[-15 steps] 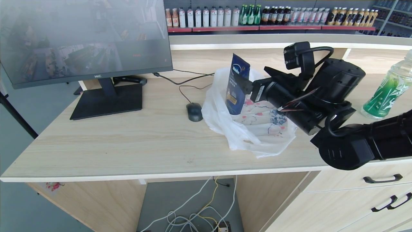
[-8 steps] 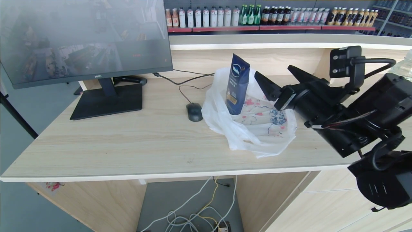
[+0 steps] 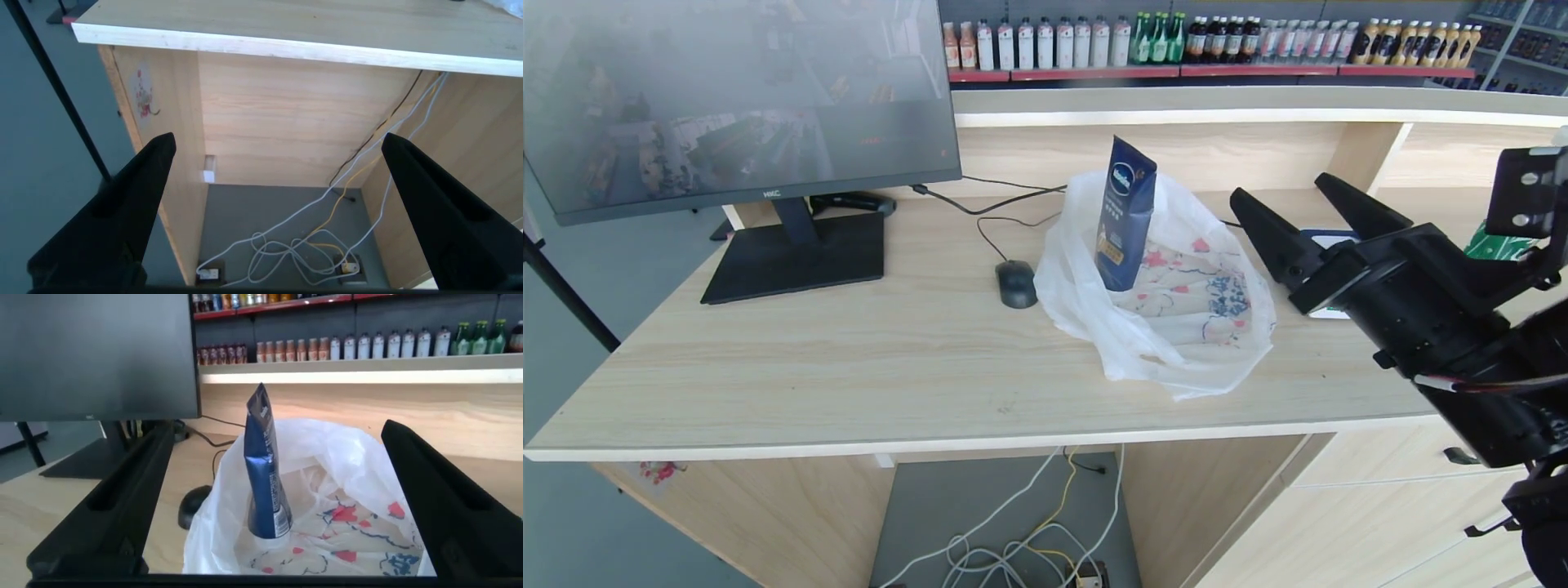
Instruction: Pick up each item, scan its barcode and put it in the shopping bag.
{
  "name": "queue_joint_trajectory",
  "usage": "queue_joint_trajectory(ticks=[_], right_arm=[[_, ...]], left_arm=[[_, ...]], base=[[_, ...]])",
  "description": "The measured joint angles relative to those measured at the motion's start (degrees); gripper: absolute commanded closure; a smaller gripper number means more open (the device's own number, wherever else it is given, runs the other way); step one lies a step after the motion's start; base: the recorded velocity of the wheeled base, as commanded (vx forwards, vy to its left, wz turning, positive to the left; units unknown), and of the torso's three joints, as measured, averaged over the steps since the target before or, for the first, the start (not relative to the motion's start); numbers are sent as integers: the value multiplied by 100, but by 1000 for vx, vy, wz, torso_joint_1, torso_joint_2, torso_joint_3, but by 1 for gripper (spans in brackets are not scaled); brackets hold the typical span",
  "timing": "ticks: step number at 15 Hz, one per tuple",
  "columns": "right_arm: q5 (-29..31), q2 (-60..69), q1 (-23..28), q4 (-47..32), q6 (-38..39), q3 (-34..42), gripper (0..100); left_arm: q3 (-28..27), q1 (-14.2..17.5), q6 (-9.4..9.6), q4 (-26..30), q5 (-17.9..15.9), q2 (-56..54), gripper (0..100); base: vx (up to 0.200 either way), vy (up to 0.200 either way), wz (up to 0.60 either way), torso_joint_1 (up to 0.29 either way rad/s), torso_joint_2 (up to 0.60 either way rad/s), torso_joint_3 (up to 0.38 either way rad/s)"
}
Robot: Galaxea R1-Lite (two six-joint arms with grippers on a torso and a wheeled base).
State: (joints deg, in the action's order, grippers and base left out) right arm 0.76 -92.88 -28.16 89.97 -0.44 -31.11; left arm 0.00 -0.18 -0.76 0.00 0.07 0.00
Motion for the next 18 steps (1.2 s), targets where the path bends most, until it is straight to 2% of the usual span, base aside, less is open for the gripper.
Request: queue_joint_trajectory(ticks=[1, 10, 18], right_arm=[[2, 51, 18, 0, 9, 22, 0], [4, 232, 60, 0, 20, 124, 0], [2, -41, 151, 11, 95, 93, 0]], left_arm=[[0, 0, 2, 0, 0, 0, 0], [0, -2, 18, 0, 0, 0, 0], [0, 2, -17, 2, 0, 0, 0]], base=[[-200, 0, 0, 17, 12, 2], [0, 0, 0, 0, 0, 0], [0, -200, 0, 4, 5, 0]])
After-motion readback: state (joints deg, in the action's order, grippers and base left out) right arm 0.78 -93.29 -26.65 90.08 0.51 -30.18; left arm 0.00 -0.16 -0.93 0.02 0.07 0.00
